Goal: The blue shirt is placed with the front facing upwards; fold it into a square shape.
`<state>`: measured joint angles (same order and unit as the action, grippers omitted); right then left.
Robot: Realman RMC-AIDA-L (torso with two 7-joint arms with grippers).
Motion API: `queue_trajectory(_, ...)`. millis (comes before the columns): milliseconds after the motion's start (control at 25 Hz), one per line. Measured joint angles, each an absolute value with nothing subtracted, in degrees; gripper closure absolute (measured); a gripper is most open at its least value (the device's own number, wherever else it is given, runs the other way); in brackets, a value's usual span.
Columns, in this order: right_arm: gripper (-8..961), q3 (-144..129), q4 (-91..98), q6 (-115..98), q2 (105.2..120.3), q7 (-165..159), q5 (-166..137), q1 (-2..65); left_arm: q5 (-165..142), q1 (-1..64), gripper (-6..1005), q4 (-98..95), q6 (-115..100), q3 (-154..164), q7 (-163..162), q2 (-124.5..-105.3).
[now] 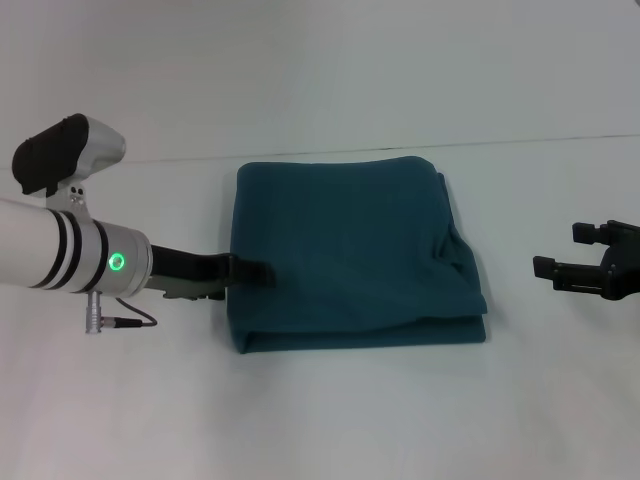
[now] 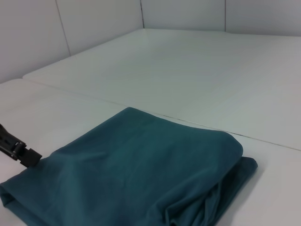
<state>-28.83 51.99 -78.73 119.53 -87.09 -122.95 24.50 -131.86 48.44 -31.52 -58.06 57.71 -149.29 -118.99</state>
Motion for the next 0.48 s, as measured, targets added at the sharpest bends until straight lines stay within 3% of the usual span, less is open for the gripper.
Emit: queue_trajectory(480, 41, -28.8, 52.0, -78.5, 119.53, -86.8, -123.0, 24.5, -134.1, 48.4, 122, -32.9, -59.3, 57.6, -150.7, -119.00)
